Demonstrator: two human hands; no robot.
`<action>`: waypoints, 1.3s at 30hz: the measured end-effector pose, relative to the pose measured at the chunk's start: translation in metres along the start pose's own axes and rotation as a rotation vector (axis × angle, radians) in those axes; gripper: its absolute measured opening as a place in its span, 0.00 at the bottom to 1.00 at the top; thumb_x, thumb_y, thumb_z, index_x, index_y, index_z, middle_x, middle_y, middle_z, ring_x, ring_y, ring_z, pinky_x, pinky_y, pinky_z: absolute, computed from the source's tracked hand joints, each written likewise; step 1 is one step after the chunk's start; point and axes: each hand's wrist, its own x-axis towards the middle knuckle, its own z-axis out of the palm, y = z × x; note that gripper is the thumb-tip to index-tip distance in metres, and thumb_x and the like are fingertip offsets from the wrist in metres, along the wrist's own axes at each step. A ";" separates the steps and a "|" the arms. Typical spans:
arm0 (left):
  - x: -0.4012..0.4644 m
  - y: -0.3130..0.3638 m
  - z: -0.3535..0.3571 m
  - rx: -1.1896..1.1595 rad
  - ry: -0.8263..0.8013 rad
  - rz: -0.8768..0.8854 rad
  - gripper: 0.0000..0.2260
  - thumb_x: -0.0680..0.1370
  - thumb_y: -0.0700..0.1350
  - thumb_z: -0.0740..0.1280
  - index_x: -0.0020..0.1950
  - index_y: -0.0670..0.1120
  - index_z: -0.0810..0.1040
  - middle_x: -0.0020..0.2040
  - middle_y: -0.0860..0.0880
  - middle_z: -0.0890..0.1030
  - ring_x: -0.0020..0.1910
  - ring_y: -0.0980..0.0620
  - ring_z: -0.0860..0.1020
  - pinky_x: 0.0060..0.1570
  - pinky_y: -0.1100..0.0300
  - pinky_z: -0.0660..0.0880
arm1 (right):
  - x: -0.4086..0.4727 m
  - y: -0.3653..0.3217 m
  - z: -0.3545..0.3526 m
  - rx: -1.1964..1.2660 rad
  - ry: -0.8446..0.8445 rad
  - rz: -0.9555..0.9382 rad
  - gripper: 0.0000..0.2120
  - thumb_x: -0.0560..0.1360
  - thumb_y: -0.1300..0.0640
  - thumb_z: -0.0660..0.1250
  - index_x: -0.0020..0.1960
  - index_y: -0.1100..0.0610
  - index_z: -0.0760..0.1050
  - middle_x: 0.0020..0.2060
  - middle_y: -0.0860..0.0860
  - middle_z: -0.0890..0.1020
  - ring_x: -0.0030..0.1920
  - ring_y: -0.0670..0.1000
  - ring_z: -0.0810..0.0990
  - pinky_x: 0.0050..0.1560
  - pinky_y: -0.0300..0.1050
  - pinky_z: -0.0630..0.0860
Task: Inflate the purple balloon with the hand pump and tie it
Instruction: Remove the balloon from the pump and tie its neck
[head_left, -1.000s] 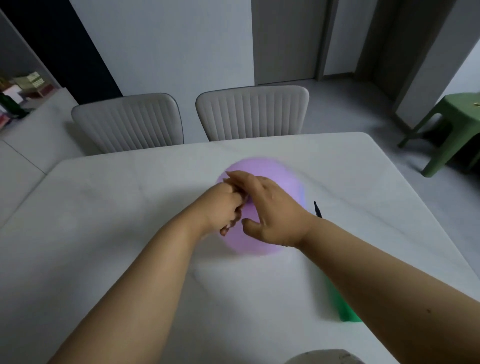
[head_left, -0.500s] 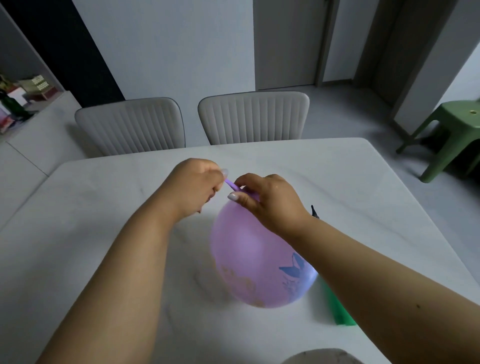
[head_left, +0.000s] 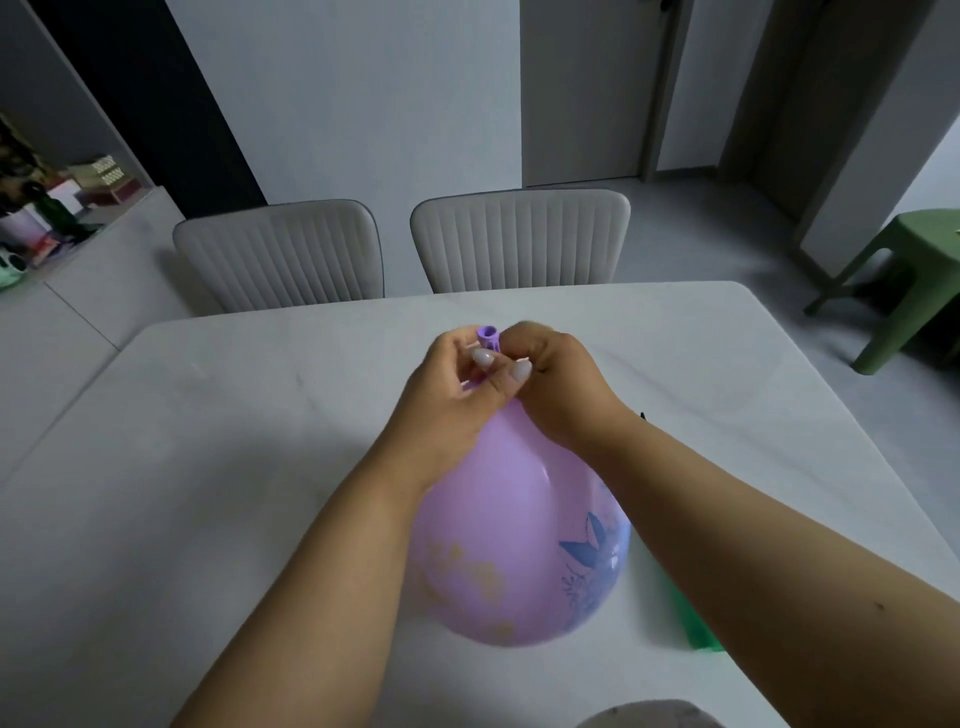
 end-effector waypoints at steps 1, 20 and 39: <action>0.000 -0.004 0.000 0.021 -0.034 -0.003 0.14 0.73 0.52 0.71 0.55 0.50 0.73 0.50 0.57 0.81 0.51 0.63 0.78 0.54 0.69 0.72 | 0.001 -0.001 -0.001 0.006 0.022 0.011 0.14 0.76 0.59 0.67 0.39 0.71 0.78 0.39 0.52 0.74 0.39 0.47 0.72 0.39 0.36 0.69; 0.003 0.011 -0.019 0.583 -0.068 0.095 0.15 0.81 0.53 0.58 0.40 0.52 0.79 0.27 0.54 0.69 0.27 0.57 0.65 0.29 0.67 0.62 | 0.018 -0.016 -0.043 0.215 0.223 0.211 0.11 0.72 0.57 0.72 0.35 0.64 0.81 0.29 0.54 0.80 0.24 0.39 0.71 0.29 0.28 0.68; 0.088 0.014 -0.043 0.994 0.548 0.376 0.10 0.76 0.45 0.62 0.47 0.44 0.82 0.48 0.47 0.74 0.51 0.47 0.71 0.41 0.58 0.69 | 0.007 -0.028 -0.027 0.588 0.523 0.554 0.11 0.74 0.60 0.68 0.34 0.59 0.77 0.27 0.50 0.79 0.26 0.45 0.74 0.27 0.33 0.67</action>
